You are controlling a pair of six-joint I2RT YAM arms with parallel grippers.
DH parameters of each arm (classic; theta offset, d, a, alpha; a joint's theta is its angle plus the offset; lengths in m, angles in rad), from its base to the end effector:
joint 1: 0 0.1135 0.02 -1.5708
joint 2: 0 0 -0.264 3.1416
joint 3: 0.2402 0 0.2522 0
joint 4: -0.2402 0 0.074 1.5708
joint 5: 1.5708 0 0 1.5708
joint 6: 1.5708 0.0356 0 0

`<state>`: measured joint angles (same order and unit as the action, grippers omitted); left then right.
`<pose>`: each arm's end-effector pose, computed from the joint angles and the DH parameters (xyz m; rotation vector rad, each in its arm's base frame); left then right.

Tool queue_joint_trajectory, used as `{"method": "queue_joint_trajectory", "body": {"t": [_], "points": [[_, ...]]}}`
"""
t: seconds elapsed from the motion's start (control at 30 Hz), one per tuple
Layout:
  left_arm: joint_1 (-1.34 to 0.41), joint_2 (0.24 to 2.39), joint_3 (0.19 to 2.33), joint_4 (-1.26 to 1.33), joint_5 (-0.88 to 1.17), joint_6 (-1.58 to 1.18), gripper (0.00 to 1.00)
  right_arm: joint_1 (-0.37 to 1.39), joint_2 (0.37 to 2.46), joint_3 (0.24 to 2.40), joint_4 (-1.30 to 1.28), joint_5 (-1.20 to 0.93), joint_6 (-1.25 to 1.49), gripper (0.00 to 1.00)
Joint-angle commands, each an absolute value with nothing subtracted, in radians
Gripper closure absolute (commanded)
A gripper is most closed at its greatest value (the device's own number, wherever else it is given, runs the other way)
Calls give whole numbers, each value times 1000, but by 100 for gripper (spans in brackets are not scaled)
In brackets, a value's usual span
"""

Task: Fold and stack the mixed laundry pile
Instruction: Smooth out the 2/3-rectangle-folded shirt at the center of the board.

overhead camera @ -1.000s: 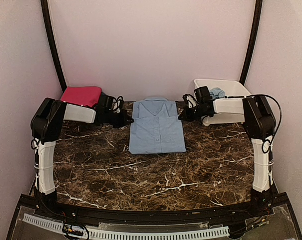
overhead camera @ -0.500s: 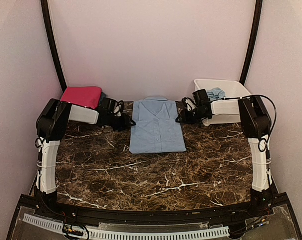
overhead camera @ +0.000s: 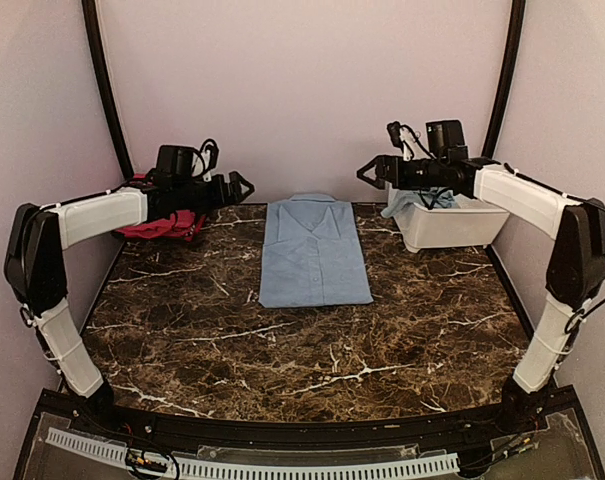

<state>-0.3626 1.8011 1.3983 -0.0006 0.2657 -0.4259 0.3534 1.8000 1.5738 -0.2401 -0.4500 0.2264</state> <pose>0.3976 -0.1608 0.2872 0.1151 2.0388 -0.7670 0.3952 0.1623 0.3264 -0.4217 2.0426 0.8167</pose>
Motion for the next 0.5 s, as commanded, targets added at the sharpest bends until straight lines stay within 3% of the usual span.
{"method": "queue_joint_trajectory", "body": {"t": [0.0, 0.17, 0.47], "points": [[-351, 1689, 1328, 57, 254, -416, 1, 336, 1737, 1540, -184, -465, 267, 1], [-365, 1759, 1384, -3, 605, -475, 1, 300, 1792, 1566, -222, -746, 356, 1], [-538, 1862, 1176, 372, 806, -747, 1, 430, 1839, 1217, 197, -968, 664, 1]]}}
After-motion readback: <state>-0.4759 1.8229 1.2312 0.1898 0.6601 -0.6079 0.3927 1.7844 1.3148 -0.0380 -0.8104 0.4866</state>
